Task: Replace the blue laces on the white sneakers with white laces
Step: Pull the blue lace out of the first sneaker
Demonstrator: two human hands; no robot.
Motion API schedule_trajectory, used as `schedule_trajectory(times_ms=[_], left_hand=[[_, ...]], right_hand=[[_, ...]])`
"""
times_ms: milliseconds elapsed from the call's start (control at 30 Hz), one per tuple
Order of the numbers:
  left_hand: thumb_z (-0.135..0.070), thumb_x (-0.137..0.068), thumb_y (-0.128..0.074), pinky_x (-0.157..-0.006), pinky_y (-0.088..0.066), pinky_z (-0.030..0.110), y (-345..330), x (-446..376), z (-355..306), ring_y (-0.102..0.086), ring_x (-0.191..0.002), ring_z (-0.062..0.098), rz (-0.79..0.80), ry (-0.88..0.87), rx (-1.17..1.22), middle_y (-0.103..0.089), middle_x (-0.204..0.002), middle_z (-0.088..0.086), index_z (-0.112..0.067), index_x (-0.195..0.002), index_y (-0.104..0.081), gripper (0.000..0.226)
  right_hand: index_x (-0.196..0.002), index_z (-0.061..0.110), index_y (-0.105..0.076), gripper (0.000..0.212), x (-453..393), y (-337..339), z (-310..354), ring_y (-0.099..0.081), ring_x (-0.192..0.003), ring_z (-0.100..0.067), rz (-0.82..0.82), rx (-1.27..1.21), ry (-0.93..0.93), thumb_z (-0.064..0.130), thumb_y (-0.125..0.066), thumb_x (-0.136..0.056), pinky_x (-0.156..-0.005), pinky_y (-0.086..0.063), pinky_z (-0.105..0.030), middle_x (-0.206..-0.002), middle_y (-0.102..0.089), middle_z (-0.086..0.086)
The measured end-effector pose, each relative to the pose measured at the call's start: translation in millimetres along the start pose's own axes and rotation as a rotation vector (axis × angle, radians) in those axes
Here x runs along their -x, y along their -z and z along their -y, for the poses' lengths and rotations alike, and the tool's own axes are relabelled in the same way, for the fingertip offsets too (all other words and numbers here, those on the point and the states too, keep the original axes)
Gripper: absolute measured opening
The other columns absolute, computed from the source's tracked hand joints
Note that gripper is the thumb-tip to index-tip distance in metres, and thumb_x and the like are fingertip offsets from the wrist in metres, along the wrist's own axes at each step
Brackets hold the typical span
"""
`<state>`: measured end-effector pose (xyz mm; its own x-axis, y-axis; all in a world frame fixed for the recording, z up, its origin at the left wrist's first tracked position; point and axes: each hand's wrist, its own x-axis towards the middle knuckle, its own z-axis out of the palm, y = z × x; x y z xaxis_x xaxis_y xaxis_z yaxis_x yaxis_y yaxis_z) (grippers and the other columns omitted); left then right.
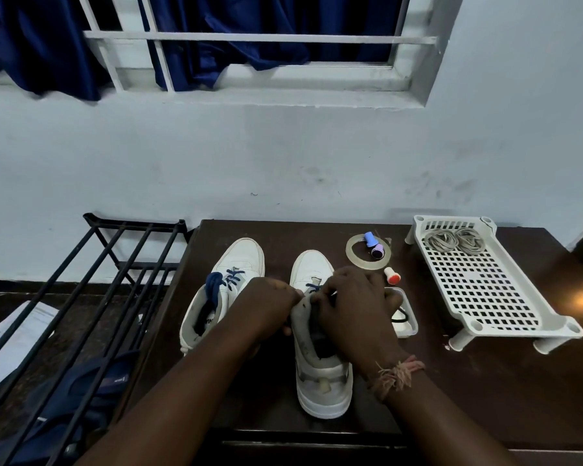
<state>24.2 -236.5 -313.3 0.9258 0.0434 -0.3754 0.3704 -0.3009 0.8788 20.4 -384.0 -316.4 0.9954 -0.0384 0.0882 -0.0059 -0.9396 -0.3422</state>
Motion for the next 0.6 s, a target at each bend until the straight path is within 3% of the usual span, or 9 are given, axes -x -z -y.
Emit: schedule_trajectory(times_ms=[67, 133, 267, 400, 500, 600], left_hand=[[-0.02, -0.091, -0.064, -0.06, -0.046, 0.029, 0, 0, 0, -0.057, -0.047, 0.022, -0.004, 0.001, 0.009, -0.072, -0.083, 0.026, 0.0, -0.089, -0.075, 0.023], [-0.021, -0.092, -0.064, -0.06, -0.047, 0.028, 0, -2, 0, -0.058, -0.047, 0.022, -0.008, 0.005, 0.005, -0.072, -0.083, 0.026, -0.002, -0.088, -0.076, 0.023], [-0.022, -0.091, -0.063, -0.058, -0.047, 0.027, 0, -3, 1, -0.059, -0.049, 0.021, -0.004, 0.012, -0.016, -0.072, -0.082, 0.025, -0.001, -0.087, -0.075, 0.025], [-0.024, -0.091, -0.063, -0.06, -0.047, 0.027, 0, -4, 2, -0.059, -0.048, 0.02, -0.004, 0.009, -0.032, -0.073, -0.081, 0.024, 0.0, -0.088, -0.074, 0.027], [-0.023, -0.091, -0.063, -0.058, -0.046, 0.027, 0, -4, 2, -0.058, -0.046, 0.019, -0.003, 0.002, -0.014, -0.072, -0.077, 0.023, 0.001, -0.089, -0.074, 0.026], [-0.021, -0.092, -0.064, -0.056, -0.045, 0.025, 1, -4, 1, -0.057, -0.045, 0.018, -0.014, 0.008, -0.012, -0.068, -0.069, 0.016, 0.003, -0.09, -0.073, 0.026]], right_hand=[[-0.084, 0.027, -0.067, 0.02, -5, 9, 0, -0.051, -0.109, -0.022, -0.134, -0.105, -0.115, 0.037, -0.051, -0.09, -0.089, -0.034, -0.04, -0.102, -0.059, 0.01], [-0.09, 0.029, -0.066, 0.016, -8, 12, -4, -0.05, -0.11, -0.023, -0.195, -0.166, -0.177, 0.035, -0.05, -0.09, -0.086, -0.029, -0.039, -0.107, -0.057, 0.01], [-0.113, 0.039, -0.065, 0.026, -3, 9, -5, -0.036, -0.129, -0.019, -0.033, -0.109, 0.002, 0.039, -0.058, -0.087, -0.102, -0.025, -0.044, -0.133, -0.048, 0.015], [-0.096, 0.03, -0.072, 0.022, -2, -4, -4, -0.041, -0.122, -0.022, 0.072, 0.088, 0.078, 0.038, -0.052, -0.089, -0.094, -0.032, -0.042, -0.117, -0.056, 0.012], [-0.082, 0.027, -0.071, 0.022, -7, 5, -3, -0.055, -0.106, -0.021, -0.091, -0.133, -0.097, 0.036, -0.051, -0.087, -0.087, -0.037, -0.039, -0.098, -0.063, 0.009], [-0.088, 0.026, -0.065, 0.016, -9, 17, -4, -0.052, -0.107, -0.024, -0.264, -0.228, -0.239, 0.03, -0.05, -0.09, -0.086, -0.03, -0.04, -0.108, -0.06, 0.005]])
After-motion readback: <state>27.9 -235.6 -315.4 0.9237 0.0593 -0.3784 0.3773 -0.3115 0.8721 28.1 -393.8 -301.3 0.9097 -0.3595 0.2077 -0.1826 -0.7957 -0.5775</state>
